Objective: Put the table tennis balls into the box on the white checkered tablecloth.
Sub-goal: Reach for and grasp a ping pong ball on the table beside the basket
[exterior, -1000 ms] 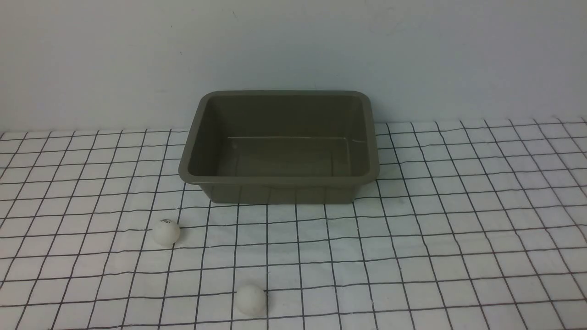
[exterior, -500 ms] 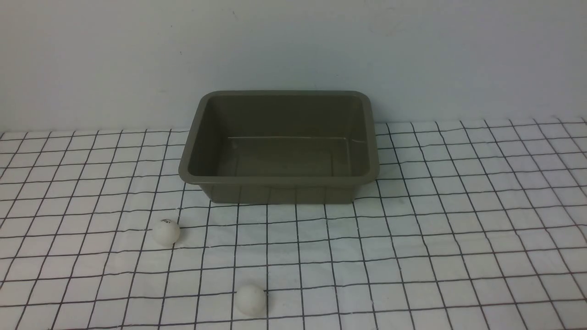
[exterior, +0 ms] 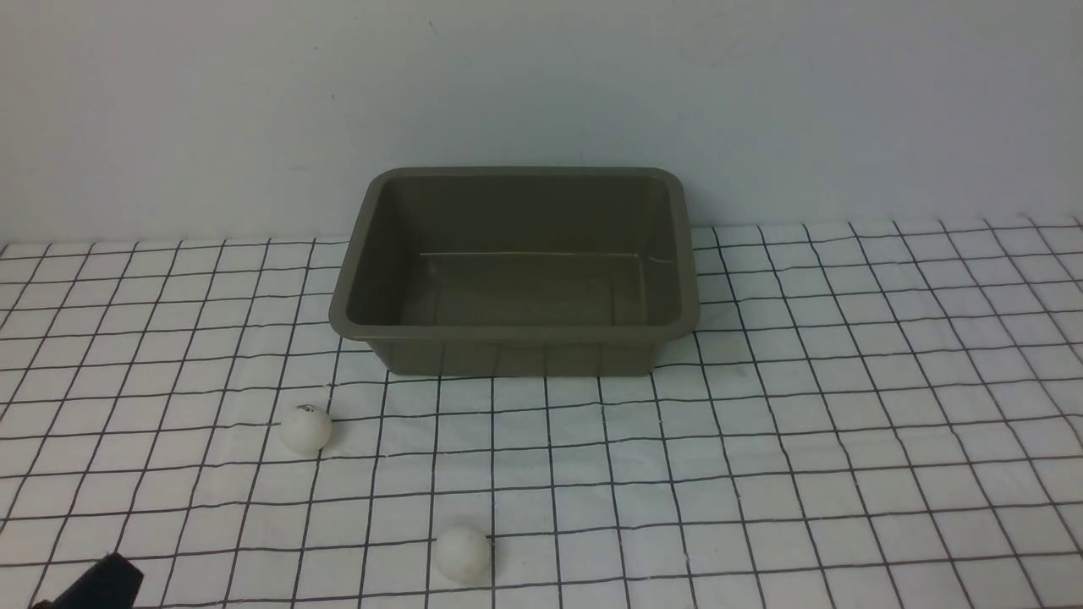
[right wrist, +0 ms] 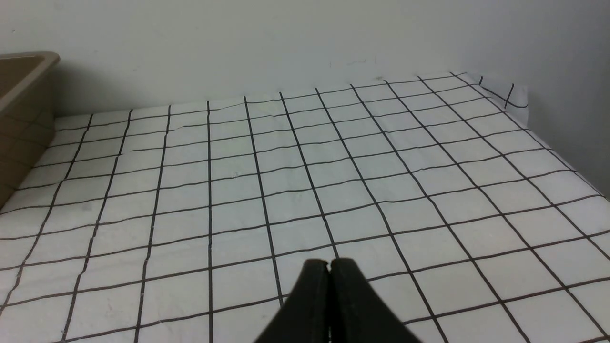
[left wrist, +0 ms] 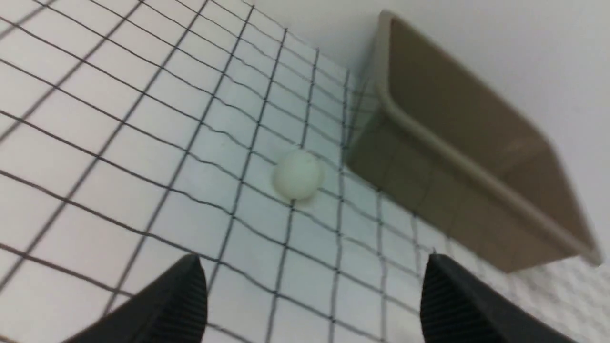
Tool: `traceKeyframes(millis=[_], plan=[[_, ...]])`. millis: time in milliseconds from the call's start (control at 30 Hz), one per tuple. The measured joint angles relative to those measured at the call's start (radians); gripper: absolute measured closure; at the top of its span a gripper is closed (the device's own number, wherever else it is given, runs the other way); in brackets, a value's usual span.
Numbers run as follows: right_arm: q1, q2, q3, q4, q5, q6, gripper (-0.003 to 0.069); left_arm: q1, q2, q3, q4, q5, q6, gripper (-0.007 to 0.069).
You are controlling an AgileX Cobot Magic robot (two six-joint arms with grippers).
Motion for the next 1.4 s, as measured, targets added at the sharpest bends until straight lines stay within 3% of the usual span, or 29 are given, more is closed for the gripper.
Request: traceKeyframes(millis=[300, 600, 800, 967, 1267, 1400], plan=[[0.000, 0.000, 0.000, 0.000, 0.000, -0.002, 0.0669, -0.004, 0.000, 0.000, -0.343, -0.138, -0.004, 0.0083], [0.000, 0.000, 0.000, 0.000, 0.000, -0.014, 0.0669, -0.005, 0.000, 0.000, -0.543, -0.104, -0.005, 0.0083], [0.000, 0.000, 0.000, 0.000, 0.000, -0.014, 0.0669, -0.005, 0.000, 0.000, -0.573, -0.097, 0.020, 0.0083], [0.000, 0.000, 0.000, 0.000, 0.000, -0.014, 0.0669, -0.005, 0.000, -0.012, -0.563, -0.100, 0.266, 0.0083], [0.000, 0.000, 0.000, 0.000, 0.000, -0.015, 0.0669, -0.007, 0.145, -0.246, -0.538, -0.007, 1.004, 0.0145], [0.000, 0.000, 0.000, 0.000, 0.000, -0.015, 0.0669, -0.007, 0.336, -0.343, -0.528, 0.044, 1.204, 0.0146]])
